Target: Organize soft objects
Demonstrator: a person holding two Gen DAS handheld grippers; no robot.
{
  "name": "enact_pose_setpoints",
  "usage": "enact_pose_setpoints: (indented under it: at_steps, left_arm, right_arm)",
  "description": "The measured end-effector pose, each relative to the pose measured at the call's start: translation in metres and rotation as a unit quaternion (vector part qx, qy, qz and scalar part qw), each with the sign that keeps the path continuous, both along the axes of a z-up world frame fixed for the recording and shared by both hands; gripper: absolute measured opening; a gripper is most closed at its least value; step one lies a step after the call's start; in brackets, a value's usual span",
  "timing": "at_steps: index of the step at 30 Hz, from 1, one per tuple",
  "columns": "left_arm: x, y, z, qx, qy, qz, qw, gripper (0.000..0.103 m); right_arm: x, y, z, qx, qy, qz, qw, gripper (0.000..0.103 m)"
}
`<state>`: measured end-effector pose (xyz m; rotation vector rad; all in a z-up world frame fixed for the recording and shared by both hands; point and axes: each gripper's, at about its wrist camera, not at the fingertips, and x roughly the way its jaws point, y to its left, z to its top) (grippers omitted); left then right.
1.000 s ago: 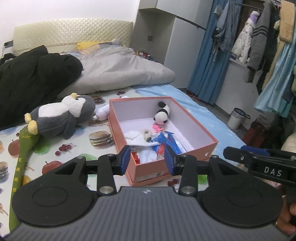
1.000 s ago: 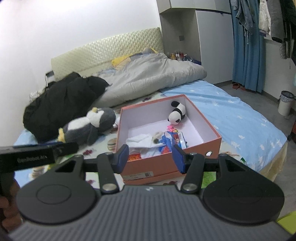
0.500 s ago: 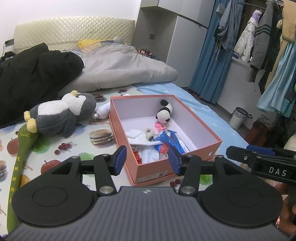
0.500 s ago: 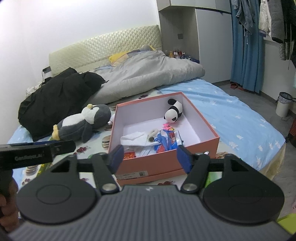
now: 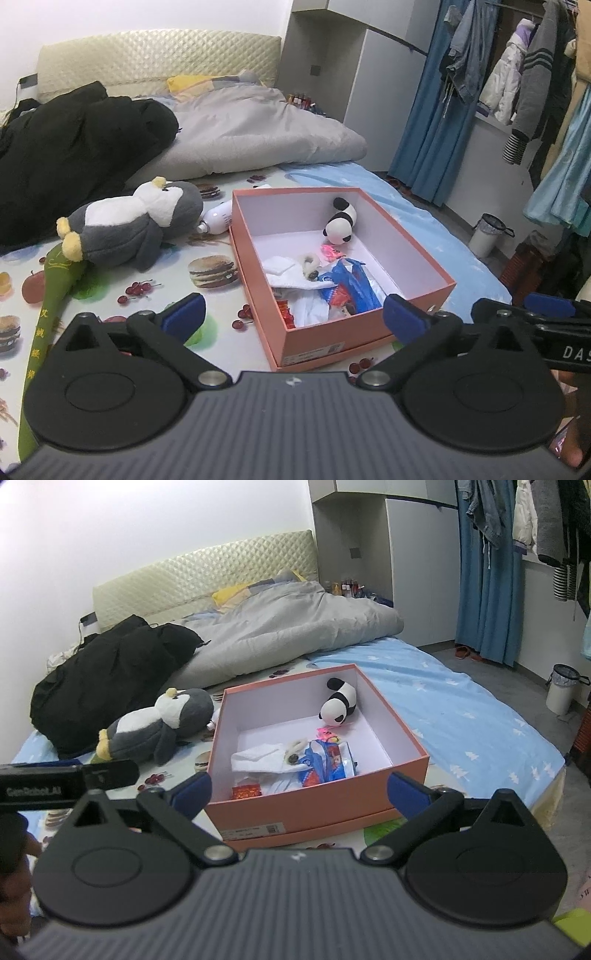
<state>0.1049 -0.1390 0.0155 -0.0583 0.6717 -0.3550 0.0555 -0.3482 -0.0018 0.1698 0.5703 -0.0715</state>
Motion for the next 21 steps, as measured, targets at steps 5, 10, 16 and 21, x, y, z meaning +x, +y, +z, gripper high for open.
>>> enact_pose_setpoints:
  at_steps: [5, 10, 16, 21]
  left_arm:
    - [-0.0006, -0.0008, 0.0014, 0.011, -0.004, -0.002, 0.9999, 0.103]
    - [0.0018, 0.0001, 0.0022, 0.008, 0.007, 0.000, 0.9999, 0.103]
    - [0.0033, 0.0003, 0.0027, 0.013, 0.005, 0.003, 0.9999, 0.103]
    - [0.0028, 0.0003, 0.0016, 0.015, 0.002, 0.000, 0.9999, 0.103]
  right_arm:
    - [0.0010, 0.0015, -0.0010, -0.001, 0.002, -0.001, 1.000, 0.103]
    - [0.0014, 0.0019, -0.0015, -0.001, 0.002, 0.000, 1.000, 0.103]
    - [0.0015, 0.0048, -0.0026, -0.003, 0.004, 0.004, 1.000, 0.103]
    - [0.0000, 0.0063, -0.0023, -0.003, 0.000, -0.001, 1.000, 0.103]
